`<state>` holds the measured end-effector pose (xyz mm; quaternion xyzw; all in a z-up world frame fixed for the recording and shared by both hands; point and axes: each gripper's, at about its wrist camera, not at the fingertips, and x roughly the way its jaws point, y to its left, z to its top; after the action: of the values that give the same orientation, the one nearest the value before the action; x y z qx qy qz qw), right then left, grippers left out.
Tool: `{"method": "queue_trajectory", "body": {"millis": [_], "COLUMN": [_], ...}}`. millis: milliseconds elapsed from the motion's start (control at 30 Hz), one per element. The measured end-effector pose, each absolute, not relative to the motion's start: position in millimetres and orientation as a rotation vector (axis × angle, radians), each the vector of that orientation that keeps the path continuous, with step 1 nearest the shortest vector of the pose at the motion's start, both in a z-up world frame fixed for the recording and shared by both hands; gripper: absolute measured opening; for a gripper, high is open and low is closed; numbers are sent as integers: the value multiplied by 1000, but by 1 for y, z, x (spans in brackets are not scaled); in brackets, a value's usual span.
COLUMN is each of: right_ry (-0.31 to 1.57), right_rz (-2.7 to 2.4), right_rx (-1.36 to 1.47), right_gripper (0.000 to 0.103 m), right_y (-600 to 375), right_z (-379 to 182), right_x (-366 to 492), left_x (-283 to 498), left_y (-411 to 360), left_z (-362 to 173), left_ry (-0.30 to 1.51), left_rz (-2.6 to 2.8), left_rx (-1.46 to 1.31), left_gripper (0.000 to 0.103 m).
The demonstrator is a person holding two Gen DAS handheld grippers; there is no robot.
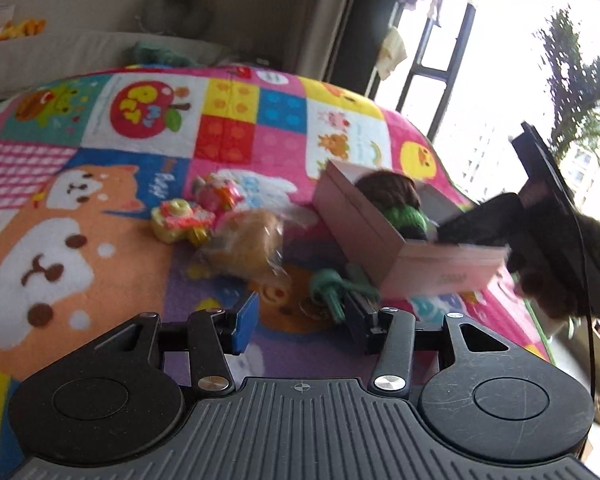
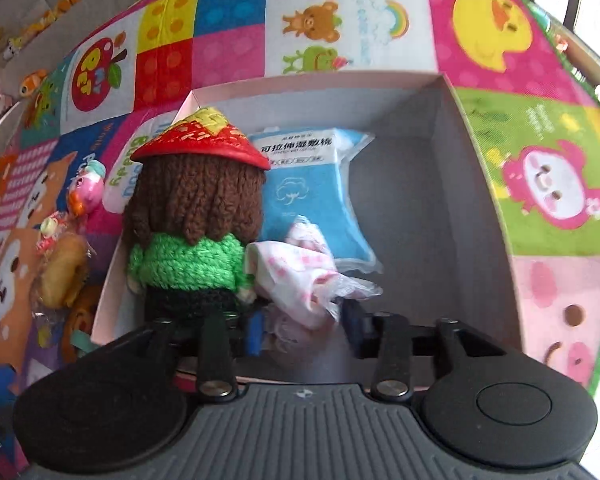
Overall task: Organize objects
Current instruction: 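Release the lace into the pink box with the right tool while the left tool grasps the bread bun, then grasp the pink pig toy with the right tool while the left tool holds the bread bun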
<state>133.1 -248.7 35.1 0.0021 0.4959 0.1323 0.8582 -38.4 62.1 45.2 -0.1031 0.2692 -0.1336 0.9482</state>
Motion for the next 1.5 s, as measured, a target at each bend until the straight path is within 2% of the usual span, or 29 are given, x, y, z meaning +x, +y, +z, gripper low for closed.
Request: {"method": "queue_trajectory", "body": {"millis": [33, 167, 333, 367, 500, 600, 767, 967, 1067, 1133, 1300, 1433, 1500], "right_ry": [1023, 932, 822, 813, 777, 737, 724, 703, 723, 770, 856, 936, 934], "right_rz": [263, 262, 278, 291, 336, 377, 453, 514, 540, 546, 524, 511, 485], "right_rx": [-2, 8, 3, 10, -13, -53, -76, -54, -49, -44, -128, -154, -183], "right_gripper": [59, 71, 77, 77, 78, 82, 82, 82, 82, 82, 82, 70, 70], "right_y": [-253, -272, -290, -292, -288, -273, -231, -189, -155, -128, -63, -32, -19], "right_z": [40, 62, 87, 91, 105, 116, 126, 148, 152, 145, 113, 87, 76], "right_x": [129, 106, 62, 54, 28, 18, 26, 51, 74, 94, 131, 154, 164], "left_x": [-34, 0, 56, 64, 79, 75, 54, -15, -17, -6, 3, -6, -6], "left_y": [67, 78, 70, 68, 59, 54, 73, 88, 90, 89, 91, 106, 114], "left_z": [49, 58, 48, 44, 37, 34, 30, 34, 32, 27, 18, 7, 5], "left_ry": [534, 540, 660, 681, 689, 668, 683, 711, 688, 660, 611, 565, 564], "left_rz": [-258, -224, -213, -204, -204, -203, -238, -311, -304, -311, -328, -376, -382], "left_rx": [-221, -223, -200, -189, -206, -178, -278, -263, -268, -275, -297, -364, -412], "left_gripper": [52, 52, 52, 58, 60, 60, 53, 52, 53, 56, 56, 56, 55]}}
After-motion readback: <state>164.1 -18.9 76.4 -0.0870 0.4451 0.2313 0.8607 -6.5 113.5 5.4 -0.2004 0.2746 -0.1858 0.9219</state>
